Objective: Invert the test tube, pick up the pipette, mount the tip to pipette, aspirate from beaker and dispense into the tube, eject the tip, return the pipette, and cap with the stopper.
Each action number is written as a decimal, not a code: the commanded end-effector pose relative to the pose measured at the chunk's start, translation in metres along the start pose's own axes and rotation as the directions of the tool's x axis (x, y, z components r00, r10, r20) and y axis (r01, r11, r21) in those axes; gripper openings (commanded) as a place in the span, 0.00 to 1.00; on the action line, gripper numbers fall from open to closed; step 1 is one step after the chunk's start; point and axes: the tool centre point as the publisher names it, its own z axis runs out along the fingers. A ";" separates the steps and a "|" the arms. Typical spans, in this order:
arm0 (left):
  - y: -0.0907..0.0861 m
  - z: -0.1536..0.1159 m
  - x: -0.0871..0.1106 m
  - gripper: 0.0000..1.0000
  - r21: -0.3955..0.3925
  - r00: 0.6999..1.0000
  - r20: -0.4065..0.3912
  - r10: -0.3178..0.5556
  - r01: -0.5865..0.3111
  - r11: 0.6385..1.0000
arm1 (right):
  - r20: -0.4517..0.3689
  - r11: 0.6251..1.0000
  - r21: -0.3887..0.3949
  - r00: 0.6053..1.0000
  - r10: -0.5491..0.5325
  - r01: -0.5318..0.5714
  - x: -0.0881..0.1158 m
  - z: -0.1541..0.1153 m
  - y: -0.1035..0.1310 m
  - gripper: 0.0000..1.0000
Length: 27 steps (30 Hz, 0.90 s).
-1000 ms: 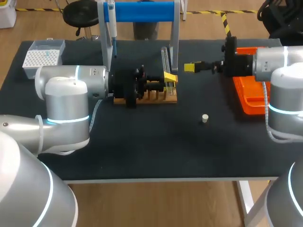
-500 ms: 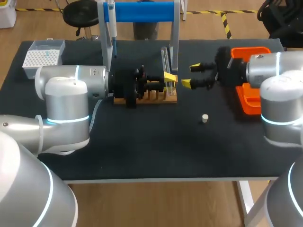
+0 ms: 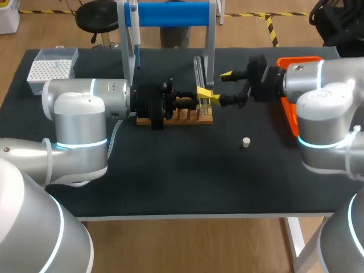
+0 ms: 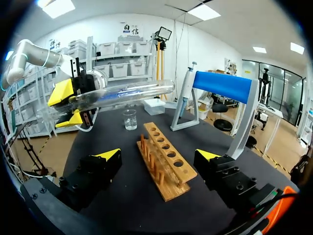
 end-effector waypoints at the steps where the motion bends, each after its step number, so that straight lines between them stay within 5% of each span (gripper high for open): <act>1: -0.001 0.001 0.000 0.00 -0.005 1.000 0.001 0.002 -0.002 1.000 | 0.020 0.999 -0.044 1.000 -0.016 0.016 0.004 0.011 -0.010 1.00; 13: -0.001 0.001 0.000 0.00 -0.005 1.000 0.001 0.002 -0.002 1.000 | 0.030 0.998 -0.009 0.998 -0.059 0.059 0.007 0.015 -0.021 1.00; 16: 0.012 -0.007 -0.020 0.00 0.078 0.988 -0.020 -0.154 0.155 0.985 | 0.030 0.998 -0.009 0.998 -0.059 0.059 0.007 0.015 -0.021 1.00; 18: 0.019 -0.013 -0.031 0.00 0.147 0.929 0.010 -0.371 0.365 0.919 | 0.030 0.998 -0.009 0.998 -0.059 0.059 0.007 0.015 -0.021 1.00; 21: 0.024 -0.015 -0.039 0.00 0.138 0.709 -0.029 -0.705 0.701 0.700 | 0.030 0.998 -0.009 0.998 -0.059 0.059 0.007 0.015 -0.021 1.00; 22: 0.023 -0.014 -0.049 0.00 0.139 0.700 -0.041 -0.712 0.710 0.690 | 0.030 0.998 -0.009 0.998 -0.059 0.059 0.007 0.015 -0.021 1.00; 23: 0.022 -0.014 -0.061 0.00 0.110 0.733 -0.044 -0.679 0.679 0.726 | 0.030 0.998 -0.009 0.998 -0.059 0.059 0.007 0.015 -0.021 1.00; 27: 0.022 -0.014 -0.061 0.00 0.110 0.733 -0.044 -0.679 0.679 0.726 | 0.030 0.998 -0.009 0.998 -0.059 0.059 0.007 0.015 -0.021 1.00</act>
